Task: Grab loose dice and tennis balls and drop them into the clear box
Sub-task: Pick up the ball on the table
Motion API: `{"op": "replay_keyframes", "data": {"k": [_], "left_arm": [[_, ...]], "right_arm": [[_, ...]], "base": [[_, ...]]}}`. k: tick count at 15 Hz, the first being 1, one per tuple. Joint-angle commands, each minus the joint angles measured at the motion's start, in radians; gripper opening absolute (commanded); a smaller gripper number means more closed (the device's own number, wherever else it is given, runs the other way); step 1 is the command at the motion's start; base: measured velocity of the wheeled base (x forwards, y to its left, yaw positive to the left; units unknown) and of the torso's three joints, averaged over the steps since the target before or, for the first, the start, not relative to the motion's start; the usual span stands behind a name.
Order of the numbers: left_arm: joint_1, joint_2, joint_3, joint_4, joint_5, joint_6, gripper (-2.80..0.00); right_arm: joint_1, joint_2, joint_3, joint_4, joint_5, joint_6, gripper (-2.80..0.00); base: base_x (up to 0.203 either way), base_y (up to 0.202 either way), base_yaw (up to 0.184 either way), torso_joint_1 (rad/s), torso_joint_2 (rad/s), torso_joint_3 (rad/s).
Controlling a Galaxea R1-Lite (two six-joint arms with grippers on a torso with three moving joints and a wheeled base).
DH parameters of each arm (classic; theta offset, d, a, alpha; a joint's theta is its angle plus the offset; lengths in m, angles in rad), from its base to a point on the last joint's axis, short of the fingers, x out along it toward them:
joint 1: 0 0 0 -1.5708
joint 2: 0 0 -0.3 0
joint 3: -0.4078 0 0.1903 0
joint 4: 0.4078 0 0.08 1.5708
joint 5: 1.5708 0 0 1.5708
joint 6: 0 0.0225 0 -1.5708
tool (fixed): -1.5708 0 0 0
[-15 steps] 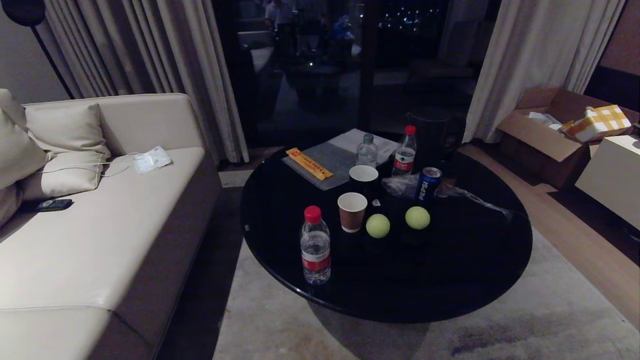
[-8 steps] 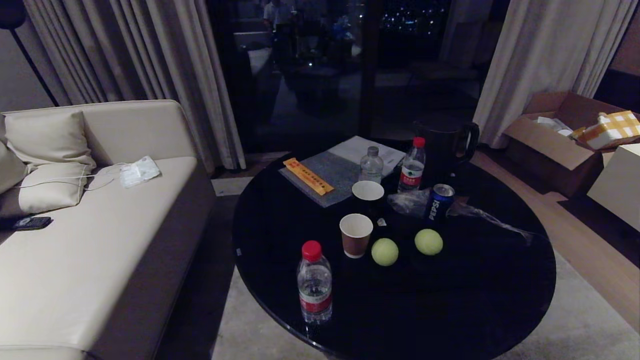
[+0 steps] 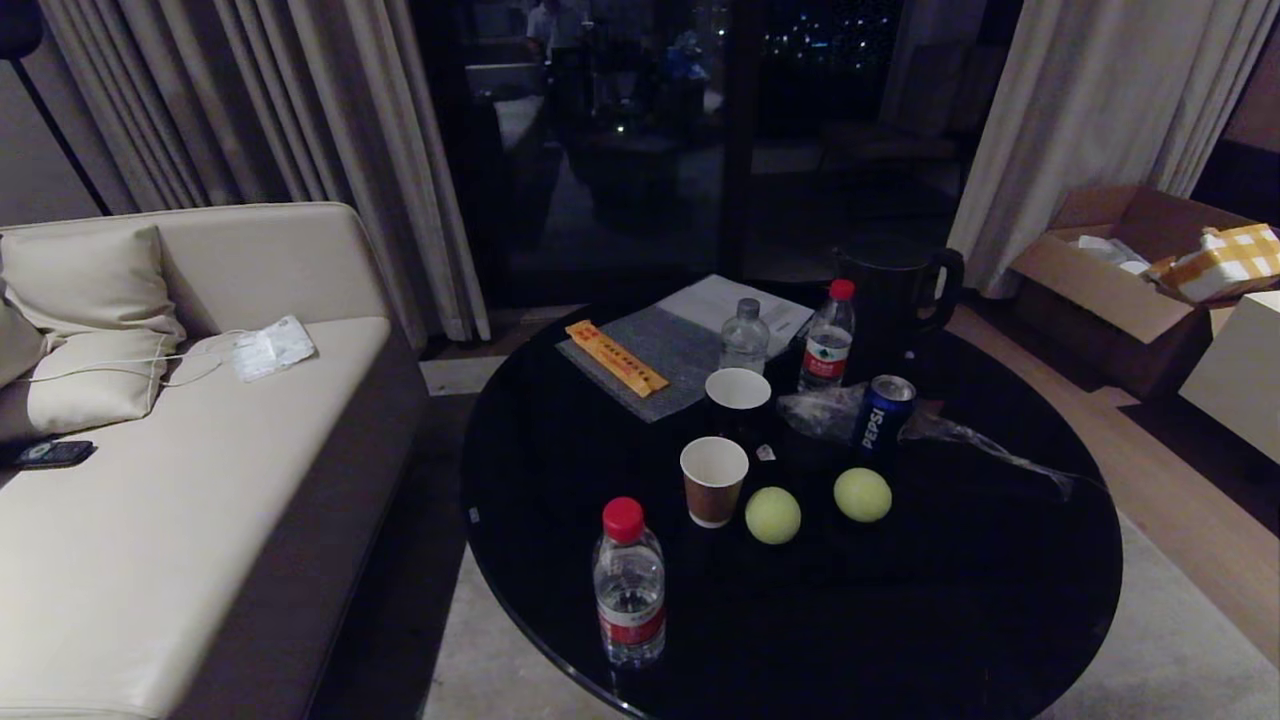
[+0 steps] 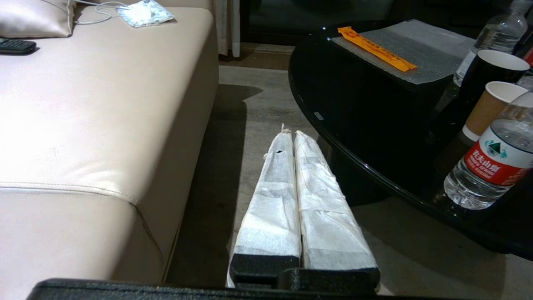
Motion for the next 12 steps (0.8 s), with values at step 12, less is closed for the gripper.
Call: {"op": "replay_keyframes", "data": {"k": [12], "left_arm": [[0.000, 0.002, 0.002, -0.003, 0.010, -0.038, -2.80]], "right_arm": [[0.001, 0.002, 0.000, 0.000, 0.000, -0.001, -2.80]], "base": [[0.000, 0.000, 0.000, 0.001, 0.00, -0.039]]}}
